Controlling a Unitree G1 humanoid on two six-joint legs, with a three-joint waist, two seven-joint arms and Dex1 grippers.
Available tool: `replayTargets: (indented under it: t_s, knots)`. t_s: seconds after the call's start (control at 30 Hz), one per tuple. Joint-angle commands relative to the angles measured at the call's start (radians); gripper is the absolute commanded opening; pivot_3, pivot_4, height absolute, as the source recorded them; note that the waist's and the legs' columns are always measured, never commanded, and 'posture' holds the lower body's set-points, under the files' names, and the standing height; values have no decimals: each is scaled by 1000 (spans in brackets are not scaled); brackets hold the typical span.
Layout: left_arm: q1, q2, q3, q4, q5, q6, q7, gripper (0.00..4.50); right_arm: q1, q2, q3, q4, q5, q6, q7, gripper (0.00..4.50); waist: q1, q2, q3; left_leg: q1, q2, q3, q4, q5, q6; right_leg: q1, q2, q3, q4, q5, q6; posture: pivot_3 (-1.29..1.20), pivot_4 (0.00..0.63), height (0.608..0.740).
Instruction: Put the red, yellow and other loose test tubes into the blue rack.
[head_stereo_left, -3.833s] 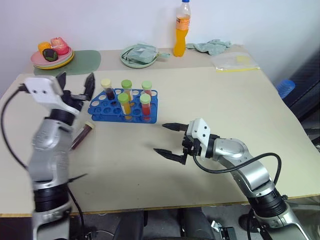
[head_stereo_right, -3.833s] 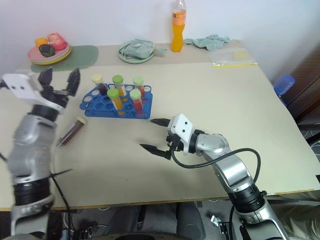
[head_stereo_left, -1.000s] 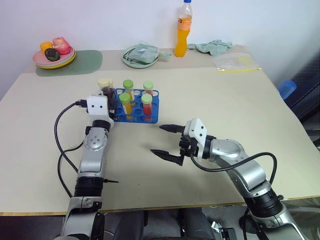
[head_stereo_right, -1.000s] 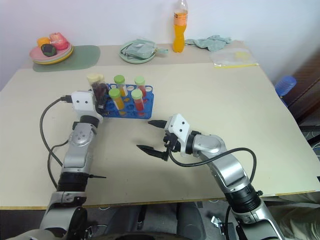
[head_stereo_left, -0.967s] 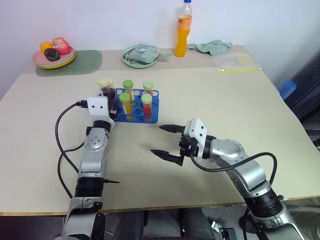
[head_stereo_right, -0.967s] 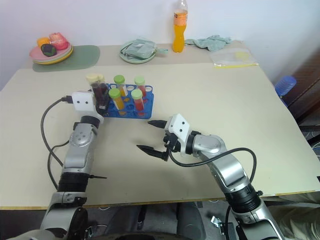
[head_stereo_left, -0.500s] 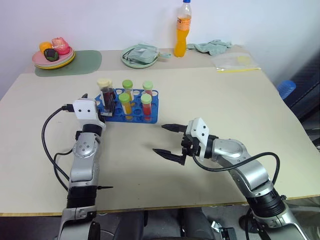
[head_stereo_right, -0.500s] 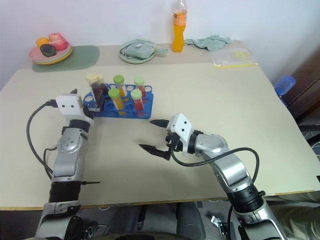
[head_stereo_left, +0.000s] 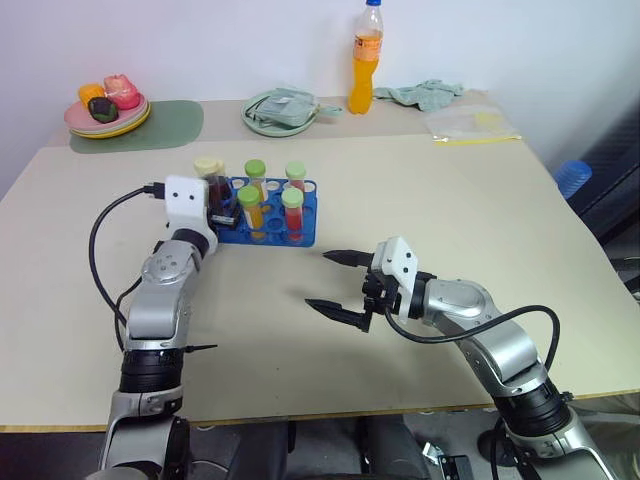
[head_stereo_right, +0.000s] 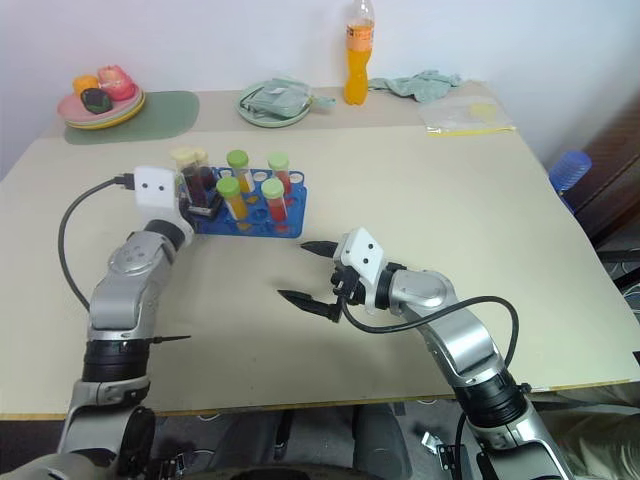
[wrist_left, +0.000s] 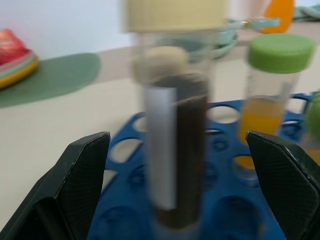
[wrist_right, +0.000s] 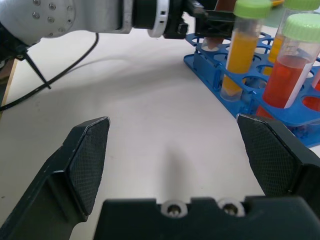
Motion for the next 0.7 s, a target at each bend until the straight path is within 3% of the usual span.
replayTargets:
  t_s: [0.03,0.37,0.5,0.6,0.7]
  knots:
    - [-37,-2,2,-51,-5,70,20,4472,-8,6,-16,-41,17,0,-2,4500,0,0,0,0,0,0,0,0,0,0,0,0,0,0,0,0,150,740]
    - [-89,-19,-1,-93,-9,207,48,4472,-11,10,-12,-38,19,4,-6,4500,3,0,0,0,0,0,0,0,0,0,0,0,0,0,0,0,150,740]
    - [-88,-19,-1,-108,-8,216,46,3285,-11,16,-11,-37,23,9,-8,4500,1,0,0,0,0,0,0,0,0,0,0,0,0,0,0,0,150,740]
    - [-86,-10,-9,-114,2,222,44,1736,-14,18,-12,-34,22,9,-6,4500,1,0,0,0,0,0,0,0,0,0,0,0,0,0,0,0,150,740]
    - [-86,-8,-7,-116,3,226,44,1736,-15,21,-11,-32,21,10,-6,4500,4,0,0,0,0,0,0,0,0,0,0,0,0,0,0,0,150,740]
